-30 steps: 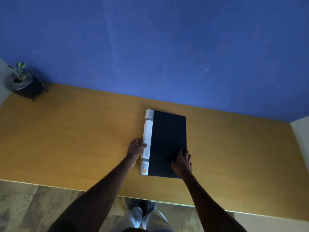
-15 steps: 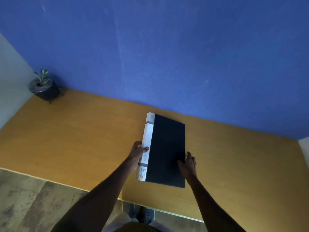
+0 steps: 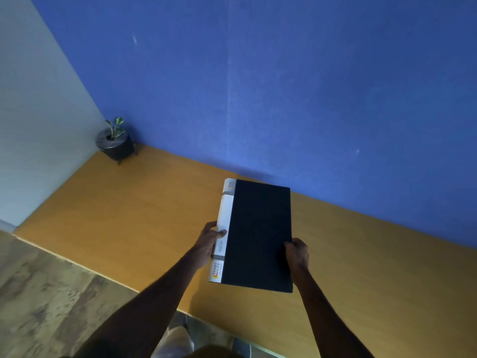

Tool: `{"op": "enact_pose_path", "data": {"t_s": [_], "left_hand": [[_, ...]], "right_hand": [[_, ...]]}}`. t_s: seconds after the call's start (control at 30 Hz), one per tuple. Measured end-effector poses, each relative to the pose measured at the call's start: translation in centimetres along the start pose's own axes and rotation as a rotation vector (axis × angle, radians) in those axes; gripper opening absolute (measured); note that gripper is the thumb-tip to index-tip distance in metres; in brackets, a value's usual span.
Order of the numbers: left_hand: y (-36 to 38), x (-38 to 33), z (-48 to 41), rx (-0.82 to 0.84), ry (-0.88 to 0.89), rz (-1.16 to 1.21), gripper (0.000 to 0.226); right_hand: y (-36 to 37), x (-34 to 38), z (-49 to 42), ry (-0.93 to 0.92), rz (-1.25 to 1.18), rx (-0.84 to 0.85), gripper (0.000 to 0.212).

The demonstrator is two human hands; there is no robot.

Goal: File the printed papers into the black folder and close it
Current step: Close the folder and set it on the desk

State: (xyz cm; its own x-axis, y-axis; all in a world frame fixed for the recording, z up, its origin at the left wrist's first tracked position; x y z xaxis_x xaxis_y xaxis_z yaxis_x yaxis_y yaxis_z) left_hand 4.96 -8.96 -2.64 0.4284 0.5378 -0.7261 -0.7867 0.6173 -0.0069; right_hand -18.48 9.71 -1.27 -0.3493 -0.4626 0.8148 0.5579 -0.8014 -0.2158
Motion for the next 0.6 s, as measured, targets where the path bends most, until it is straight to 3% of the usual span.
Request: {"op": "enact_pose_path", "data": {"t_s": [0.37,0.6], "left_hand": [[-15.5,-0.7,-5.2,-0.224,0.037,-0.005,0.037],[-23.6,-2.9,-9.3,-0.278,0.017,-0.101,0.034]], "right_hand": [[14.7,0.9,0.9,0.029,-0.061,0.038,0.008],[23.3,2.1,1.3,0.056,-0.074,0.040,0.020]]}}
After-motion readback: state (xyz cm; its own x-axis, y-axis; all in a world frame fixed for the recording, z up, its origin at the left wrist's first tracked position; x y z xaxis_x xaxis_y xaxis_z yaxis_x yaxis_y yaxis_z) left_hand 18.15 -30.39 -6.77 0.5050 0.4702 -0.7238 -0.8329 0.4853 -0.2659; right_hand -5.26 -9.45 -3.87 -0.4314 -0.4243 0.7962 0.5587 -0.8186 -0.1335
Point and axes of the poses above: each hand's wrist, its own z-axis away from the middle knuckle, its own y-axis out of the palm, x = y × z, the point moved 5 cm from there along -z, towards the middle knuckle, and after that the axes turned 15 degrees about -z, right-handed, at the moved point
